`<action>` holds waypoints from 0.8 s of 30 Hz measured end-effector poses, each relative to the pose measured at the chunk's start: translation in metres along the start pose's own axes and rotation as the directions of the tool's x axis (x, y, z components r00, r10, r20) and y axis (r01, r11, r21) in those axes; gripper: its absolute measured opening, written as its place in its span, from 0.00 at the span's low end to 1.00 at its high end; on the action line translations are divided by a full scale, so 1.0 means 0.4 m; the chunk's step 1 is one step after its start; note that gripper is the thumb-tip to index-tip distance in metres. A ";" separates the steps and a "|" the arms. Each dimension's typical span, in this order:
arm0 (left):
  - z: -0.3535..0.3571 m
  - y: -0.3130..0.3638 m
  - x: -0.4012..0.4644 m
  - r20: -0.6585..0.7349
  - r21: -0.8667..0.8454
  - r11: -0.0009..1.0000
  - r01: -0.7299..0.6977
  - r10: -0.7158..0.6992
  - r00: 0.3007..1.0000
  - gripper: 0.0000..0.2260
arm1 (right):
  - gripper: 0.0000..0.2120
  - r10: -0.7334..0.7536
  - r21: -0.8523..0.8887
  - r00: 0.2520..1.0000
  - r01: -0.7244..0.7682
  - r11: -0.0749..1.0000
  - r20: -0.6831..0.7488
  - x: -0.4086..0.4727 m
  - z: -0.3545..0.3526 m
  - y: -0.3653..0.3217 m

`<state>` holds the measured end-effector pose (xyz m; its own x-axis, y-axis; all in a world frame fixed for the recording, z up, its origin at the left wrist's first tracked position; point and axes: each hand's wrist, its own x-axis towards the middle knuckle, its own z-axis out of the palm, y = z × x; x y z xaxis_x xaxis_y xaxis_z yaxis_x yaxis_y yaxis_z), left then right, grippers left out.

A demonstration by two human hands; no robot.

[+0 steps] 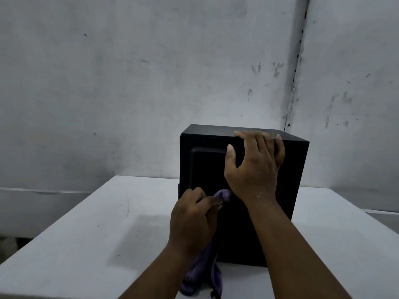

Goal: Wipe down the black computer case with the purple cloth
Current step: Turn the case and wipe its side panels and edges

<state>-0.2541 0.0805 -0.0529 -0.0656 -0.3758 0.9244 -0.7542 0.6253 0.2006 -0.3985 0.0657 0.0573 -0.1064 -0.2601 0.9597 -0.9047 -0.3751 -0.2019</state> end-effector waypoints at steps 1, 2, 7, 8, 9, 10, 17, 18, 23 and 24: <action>0.000 0.000 0.005 -0.017 -0.004 1.000 0.008 -0.008 1.000 0.10 | 0.16 -0.003 -0.003 1.000 0.003 1.000 0.000 0.000 -0.001 0.001; 0.001 0.000 0.009 -0.031 -0.007 1.000 0.015 -0.016 0.999 0.11 | 0.16 -0.003 -0.005 1.000 0.003 1.000 0.001 0.000 -0.002 0.001; 0.003 0.001 0.002 -0.003 -0.020 1.000 0.020 -0.020 1.000 0.10 | 0.16 -0.001 0.004 1.000 0.001 1.000 -0.001 -0.002 -0.002 -0.002; 0.003 0.002 -0.003 0.008 -0.021 1.000 0.017 -0.017 1.000 0.11 | 0.16 0.001 0.006 1.000 -0.001 1.000 -0.002 -0.001 -0.001 -0.002; 0.002 0.003 -0.006 0.014 -0.022 1.000 0.016 -0.016 1.000 0.11 | 0.16 0.001 0.008 1.000 -0.001 1.000 -0.003 -0.001 -0.001 -0.002; 0.002 0.002 -0.008 0.014 -0.023 1.000 0.016 -0.016 1.000 0.11 | 0.16 0.002 0.009 1.000 -0.002 1.000 -0.003 0.000 -0.001 -0.002; 0.006 0.001 -0.014 0.002 -0.014 1.000 0.012 -0.012 1.000 0.08 | 0.16 0.000 0.003 1.000 0.000 1.000 0.001 -0.001 0.000 -0.001; 0.007 0.000 -0.014 0.000 -0.013 1.000 0.010 -0.010 1.000 0.08 | 0.16 0.000 0.004 1.000 0.000 1.000 -0.003 -0.001 0.000 -0.001; 0.014 -0.008 -0.022 -0.003 -0.022 1.000 0.012 -0.012 1.000 0.08 | 0.16 -0.004 0.000 1.000 0.004 1.000 -0.009 -0.001 0.001 -0.001; 0.015 -0.008 -0.026 0.004 -0.024 1.000 0.015 -0.015 1.000 0.08 | 0.16 -0.005 -0.001 1.000 0.005 1.000 -0.011 -0.001 0.001 0.000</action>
<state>-0.2547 0.0783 -0.0650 -0.0575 -0.3878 0.9199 -0.7389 0.6362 0.2220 -0.3982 0.0654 0.0567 -0.1066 -0.2487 0.9627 -0.9055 -0.3756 -0.1973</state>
